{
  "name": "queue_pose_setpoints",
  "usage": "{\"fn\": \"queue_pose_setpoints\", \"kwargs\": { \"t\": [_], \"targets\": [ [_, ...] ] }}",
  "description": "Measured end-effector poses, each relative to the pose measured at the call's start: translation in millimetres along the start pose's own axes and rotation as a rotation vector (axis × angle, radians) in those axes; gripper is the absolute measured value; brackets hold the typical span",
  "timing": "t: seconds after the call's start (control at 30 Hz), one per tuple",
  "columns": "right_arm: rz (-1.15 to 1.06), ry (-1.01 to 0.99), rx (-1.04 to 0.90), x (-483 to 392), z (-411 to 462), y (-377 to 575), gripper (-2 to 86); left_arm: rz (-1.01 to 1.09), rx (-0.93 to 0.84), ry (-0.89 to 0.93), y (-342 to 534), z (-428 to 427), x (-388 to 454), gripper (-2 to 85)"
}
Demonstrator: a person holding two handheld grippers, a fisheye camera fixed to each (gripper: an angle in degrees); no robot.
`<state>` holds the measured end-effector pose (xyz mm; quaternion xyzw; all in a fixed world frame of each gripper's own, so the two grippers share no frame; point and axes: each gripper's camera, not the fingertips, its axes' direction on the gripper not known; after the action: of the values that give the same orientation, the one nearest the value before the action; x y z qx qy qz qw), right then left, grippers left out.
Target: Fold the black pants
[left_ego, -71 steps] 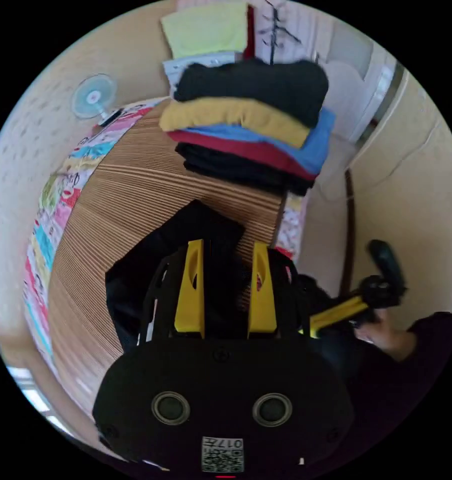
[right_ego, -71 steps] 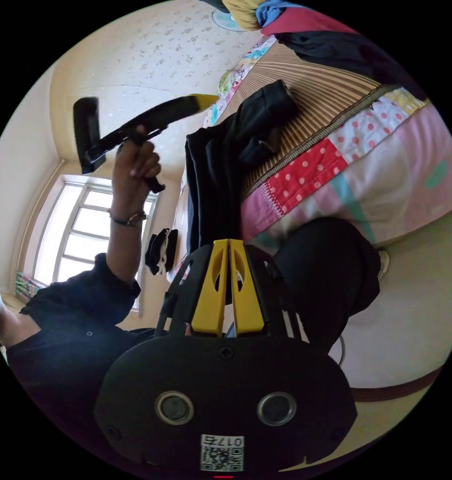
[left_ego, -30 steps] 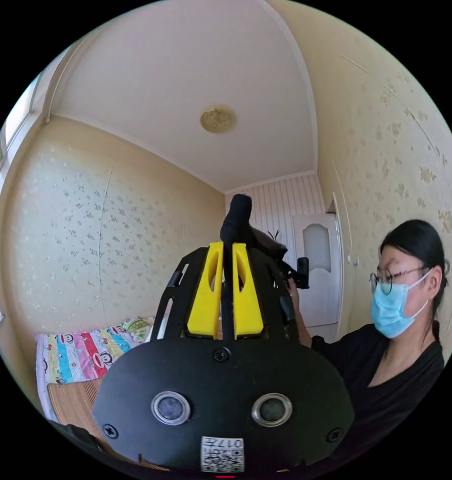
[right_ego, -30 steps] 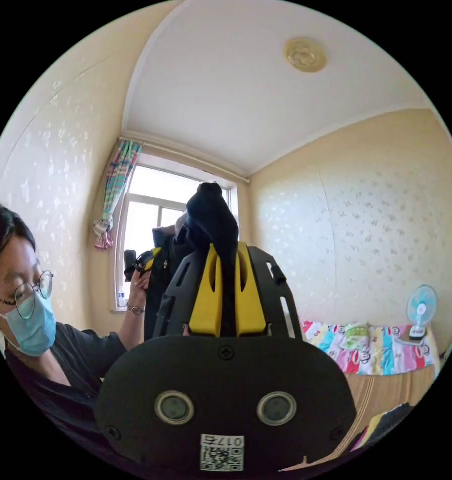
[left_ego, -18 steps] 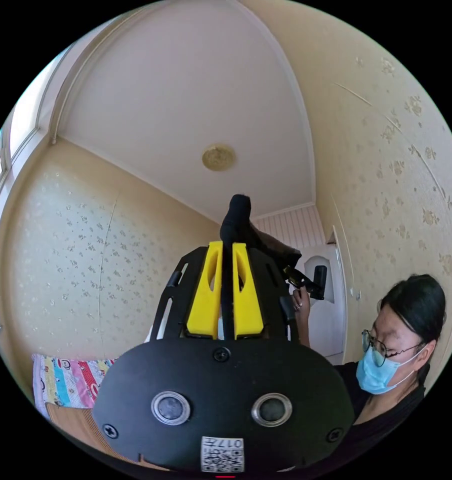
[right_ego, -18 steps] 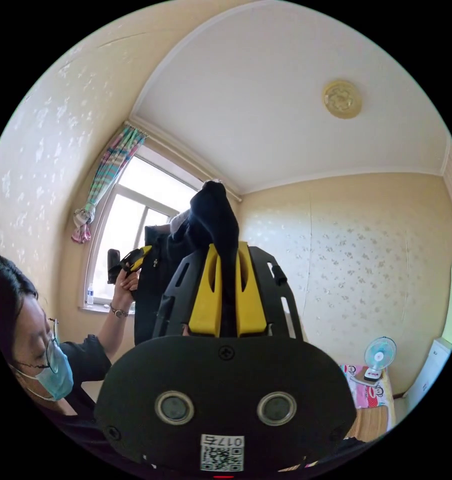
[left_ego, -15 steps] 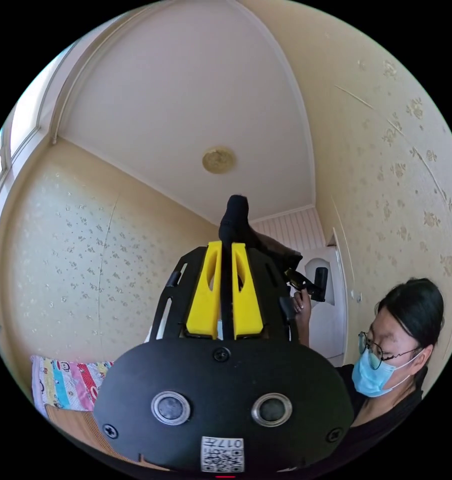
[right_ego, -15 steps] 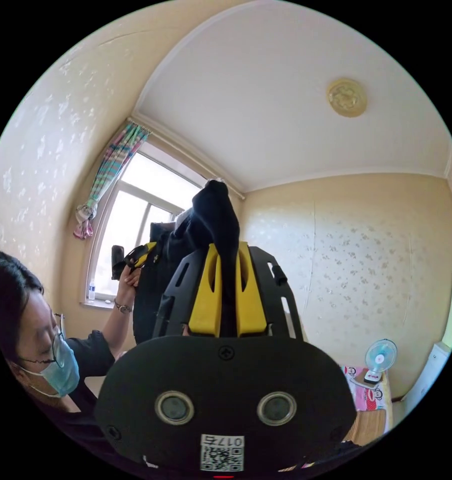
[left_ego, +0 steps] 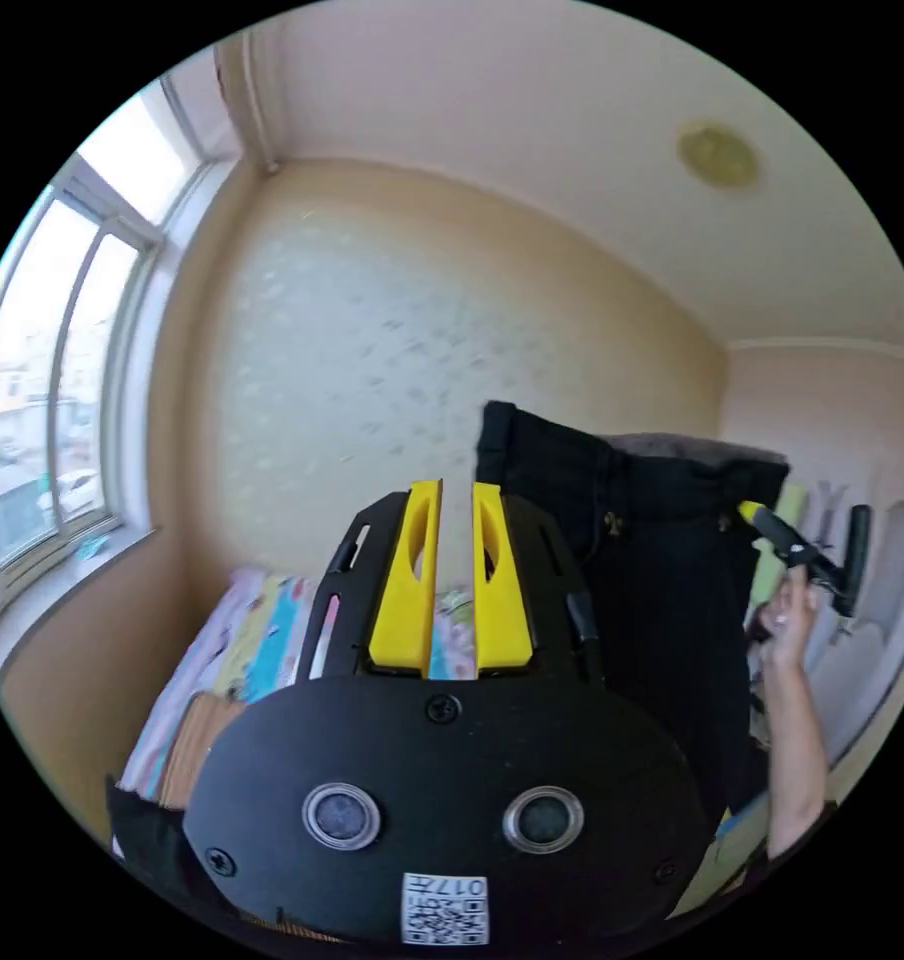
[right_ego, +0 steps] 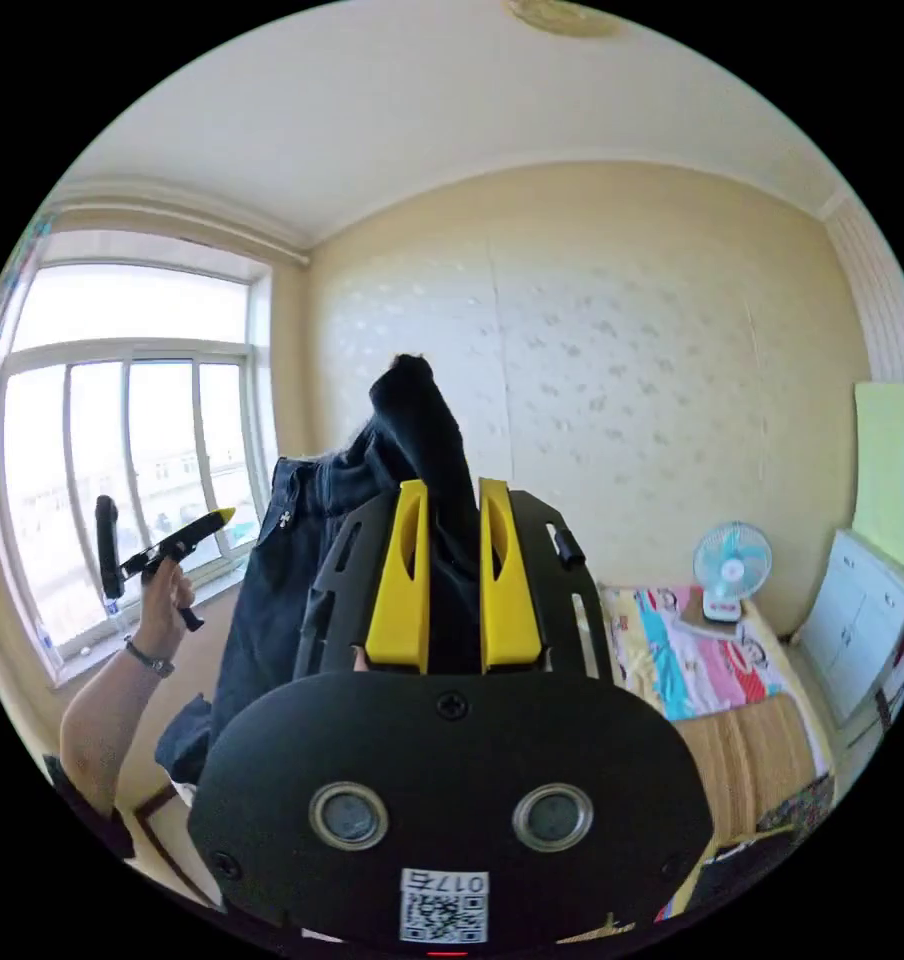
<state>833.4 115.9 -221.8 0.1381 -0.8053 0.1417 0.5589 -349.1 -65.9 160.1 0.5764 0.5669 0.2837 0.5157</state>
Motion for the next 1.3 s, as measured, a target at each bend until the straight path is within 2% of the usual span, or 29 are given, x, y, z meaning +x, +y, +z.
{"fn": "queue_pose_setpoints", "kwargs": {
  "t": [0.03, 0.1, 0.2, 0.27, 0.33, 0.43, 0.53, 0.7, 0.8, 0.83, 0.9, 1.0, 1.1, 1.2, 1.27, 1.3],
  "targets": [
    [0.092, 0.041, -0.069, 29.3, 41.8, 23.3, 7.3, 0.026, -0.054, -0.069, 16.9, 33.0, -6.5, 8.0],
    [0.171, 0.031, -0.170, 68.6, 88.8, 75.2, 6.6, 0.074, -0.149, -0.070, 63.5, 80.3, -13.4, 8.5],
    [0.207, -0.090, -0.391, 132.9, 148.8, 201.8, 6.1, 0.135, -0.456, 0.099, 189.3, 154.4, -22.8, 8.9],
    [0.266, -0.121, -0.573, 183.1, 169.6, 326.6, 6.0, 0.118, -0.614, 0.203, 288.3, 177.6, -27.4, 9.0],
    [0.315, -0.104, -0.713, 215.6, 168.2, 423.6, 6.0, 0.087, -0.826, 0.282, 418.9, 185.3, -22.4, 9.1],
    [0.380, -0.053, -0.928, 254.2, 139.5, 557.6, 6.7, 0.092, -1.011, 0.288, 542.2, 163.3, 5.0, 9.6],
    [0.432, -0.032, -1.009, 277.1, 82.0, 631.2, 7.6, 0.061, -1.062, 0.261, 597.1, 121.6, 32.7, 11.1],
    [0.492, 0.011, -0.887, 299.6, -27.6, 647.7, 9.0, -0.092, -1.036, 0.188, 635.5, 47.5, 52.3, 11.7],
    [0.490, 0.241, -0.751, 317.6, -95.4, 634.8, 11.9, -0.179, -0.949, 0.181, 641.6, 14.0, 57.2, 10.5],
    [0.513, 0.291, -0.696, 330.0, -117.8, 631.3, 13.0, -0.195, -0.967, 0.218, 643.9, 13.5, 59.6, 7.3],
    [0.563, 0.287, -0.711, 356.6, -134.2, 631.0, 13.6, -0.208, -1.076, 0.318, 652.2, 27.1, 62.6, 4.2],
    [0.633, 0.152, -0.816, 403.2, -141.7, 635.9, 12.6, -0.305, -1.099, 0.447, 638.7, 30.5, 40.8, 2.2],
    [0.637, 0.091, -0.924, 434.1, -156.8, 618.1, 5.7, -0.317, -1.067, 0.510, 598.4, 11.5, 13.5, 1.6],
    [0.701, -0.151, -0.938, 457.0, -173.0, 605.4, 3.8, -0.198, -1.045, 0.373, 559.9, -20.8, -6.3, 1.9],
    [0.750, -0.310, -0.886, 464.5, -201.6, 598.4, 3.3, -0.197, -1.076, 0.286, 556.8, -32.7, -17.1, 2.3],
    [0.743, -0.314, -0.880, 464.5, -211.0, 596.8, 3.2, -0.189, -1.088, 0.262, 560.4, -39.3, -20.9, 2.5]
  ]
}}
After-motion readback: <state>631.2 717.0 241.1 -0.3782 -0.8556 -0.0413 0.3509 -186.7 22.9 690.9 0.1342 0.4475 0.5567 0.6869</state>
